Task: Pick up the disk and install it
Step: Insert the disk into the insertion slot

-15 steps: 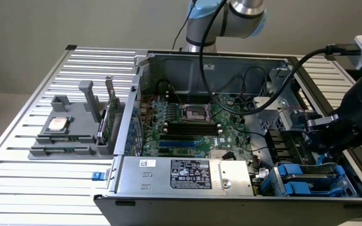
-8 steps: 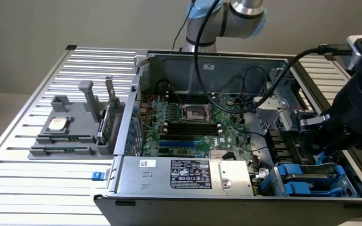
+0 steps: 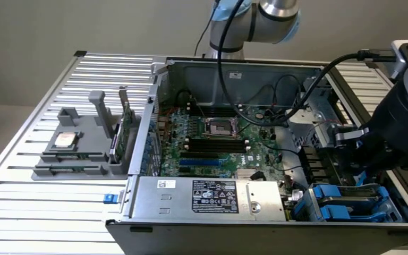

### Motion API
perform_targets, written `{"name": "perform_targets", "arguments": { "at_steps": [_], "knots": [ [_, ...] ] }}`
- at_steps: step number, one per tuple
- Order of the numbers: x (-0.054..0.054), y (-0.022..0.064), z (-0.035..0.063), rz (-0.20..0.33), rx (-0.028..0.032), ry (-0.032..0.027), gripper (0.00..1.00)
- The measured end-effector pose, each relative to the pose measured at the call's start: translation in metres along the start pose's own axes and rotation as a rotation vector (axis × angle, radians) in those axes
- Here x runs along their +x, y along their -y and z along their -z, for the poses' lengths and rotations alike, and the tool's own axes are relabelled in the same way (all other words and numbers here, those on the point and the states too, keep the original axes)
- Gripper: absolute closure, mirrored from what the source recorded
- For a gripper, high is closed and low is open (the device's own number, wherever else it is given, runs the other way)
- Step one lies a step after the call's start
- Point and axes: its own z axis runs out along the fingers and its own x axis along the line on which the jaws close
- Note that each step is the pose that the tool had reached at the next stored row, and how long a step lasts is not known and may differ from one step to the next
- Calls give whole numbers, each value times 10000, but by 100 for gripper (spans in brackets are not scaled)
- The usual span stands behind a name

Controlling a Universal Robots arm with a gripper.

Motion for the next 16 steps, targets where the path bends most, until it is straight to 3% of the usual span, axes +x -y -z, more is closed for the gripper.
{"name": "perform_targets", "arguments": {
  "at_steps": [2,4,10,12,16],
  "knots": [
    [1,-3,-1,-142,5,122,73],
    [14,-5,1,-220,6,201,73],
    [119,-1,19,-284,-6,371,73],
    [134,-1,21,-267,20,507,73],
    [153,-18,20,-206,36,885,73]
  ]
}}
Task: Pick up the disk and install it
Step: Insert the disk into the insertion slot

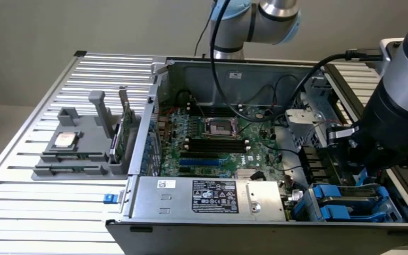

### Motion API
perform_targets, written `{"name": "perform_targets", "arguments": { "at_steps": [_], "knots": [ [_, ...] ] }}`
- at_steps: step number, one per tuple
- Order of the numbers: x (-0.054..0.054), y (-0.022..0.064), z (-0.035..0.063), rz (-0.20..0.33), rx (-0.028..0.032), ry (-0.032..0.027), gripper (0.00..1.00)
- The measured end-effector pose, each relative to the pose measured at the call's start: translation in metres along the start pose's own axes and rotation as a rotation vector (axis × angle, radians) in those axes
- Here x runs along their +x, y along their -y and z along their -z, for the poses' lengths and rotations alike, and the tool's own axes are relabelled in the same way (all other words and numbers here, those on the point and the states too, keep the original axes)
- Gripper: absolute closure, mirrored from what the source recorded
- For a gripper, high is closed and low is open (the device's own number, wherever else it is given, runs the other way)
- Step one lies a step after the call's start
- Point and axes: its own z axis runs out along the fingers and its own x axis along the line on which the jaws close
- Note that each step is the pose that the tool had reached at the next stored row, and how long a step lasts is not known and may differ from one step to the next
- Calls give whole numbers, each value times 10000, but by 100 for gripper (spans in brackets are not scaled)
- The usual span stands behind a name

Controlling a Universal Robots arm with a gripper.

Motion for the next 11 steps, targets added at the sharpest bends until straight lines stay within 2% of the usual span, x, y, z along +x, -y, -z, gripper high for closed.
{"name": "perform_targets", "arguments": {
  "at_steps": [3,5,7,11],
  "knots": [
    [33,-4,8,49,42,223,73],
    [69,1,16,82,113,323,73],
    [108,7,23,126,217,416,73],
    [165,-1,35,174,304,596,73]
  ]
}}
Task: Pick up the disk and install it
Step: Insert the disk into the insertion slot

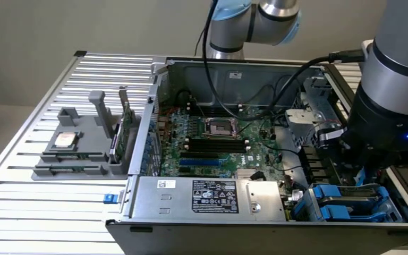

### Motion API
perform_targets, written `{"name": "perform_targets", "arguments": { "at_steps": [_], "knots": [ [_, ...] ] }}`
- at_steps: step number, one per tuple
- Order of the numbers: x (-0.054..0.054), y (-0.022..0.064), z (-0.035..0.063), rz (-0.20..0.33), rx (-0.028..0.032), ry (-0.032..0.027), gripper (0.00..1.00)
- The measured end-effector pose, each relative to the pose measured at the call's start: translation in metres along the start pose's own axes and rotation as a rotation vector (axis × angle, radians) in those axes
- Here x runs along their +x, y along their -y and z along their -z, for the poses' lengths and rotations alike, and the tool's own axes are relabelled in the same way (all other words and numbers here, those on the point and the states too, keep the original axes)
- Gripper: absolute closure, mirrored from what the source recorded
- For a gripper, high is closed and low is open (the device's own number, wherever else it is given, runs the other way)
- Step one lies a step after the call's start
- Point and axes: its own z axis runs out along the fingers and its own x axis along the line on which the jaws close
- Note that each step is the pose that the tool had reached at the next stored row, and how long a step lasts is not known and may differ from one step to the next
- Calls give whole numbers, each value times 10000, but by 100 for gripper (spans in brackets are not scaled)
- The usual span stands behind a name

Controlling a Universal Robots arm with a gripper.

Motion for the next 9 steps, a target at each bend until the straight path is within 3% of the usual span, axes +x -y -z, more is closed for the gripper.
{"name": "perform_targets", "arguments": {
  "at_steps": [5,9],
  "knots": [
    [28,-93,-9,77,111,228,73],
    [36,-120,-20,70,249,353,73]
  ]
}}
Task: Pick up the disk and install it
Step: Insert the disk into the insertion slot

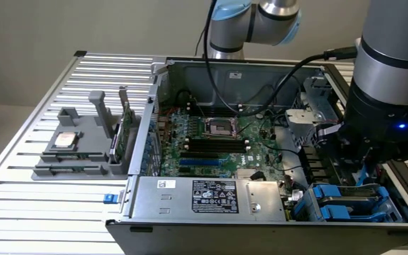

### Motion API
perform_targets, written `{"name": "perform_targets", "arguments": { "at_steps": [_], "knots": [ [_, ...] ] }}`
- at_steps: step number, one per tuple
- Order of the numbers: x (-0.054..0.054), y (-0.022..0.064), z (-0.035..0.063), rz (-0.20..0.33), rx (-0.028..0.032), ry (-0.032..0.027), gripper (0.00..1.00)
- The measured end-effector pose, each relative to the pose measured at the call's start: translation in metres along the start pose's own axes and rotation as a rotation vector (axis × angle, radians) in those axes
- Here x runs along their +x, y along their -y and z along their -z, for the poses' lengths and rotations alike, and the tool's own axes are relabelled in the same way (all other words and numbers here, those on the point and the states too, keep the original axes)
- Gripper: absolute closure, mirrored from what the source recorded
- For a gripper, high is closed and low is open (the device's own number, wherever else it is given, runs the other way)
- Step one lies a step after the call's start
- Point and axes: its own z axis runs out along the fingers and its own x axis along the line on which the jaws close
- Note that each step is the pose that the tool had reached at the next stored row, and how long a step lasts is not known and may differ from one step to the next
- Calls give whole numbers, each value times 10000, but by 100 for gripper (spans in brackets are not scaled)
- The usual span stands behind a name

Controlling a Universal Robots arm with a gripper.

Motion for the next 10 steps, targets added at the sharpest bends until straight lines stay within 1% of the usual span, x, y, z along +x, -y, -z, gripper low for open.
{"name": "perform_targets", "arguments": {
  "at_steps": [2,3,7,10],
  "knots": [
    [2,1,-3,-74,111,53,73],
    [2,1,-5,-100,151,77,73],
    [13,-4,-9,-139,269,146,73],
    [28,-28,-11,-133,329,169,73]
  ]
}}
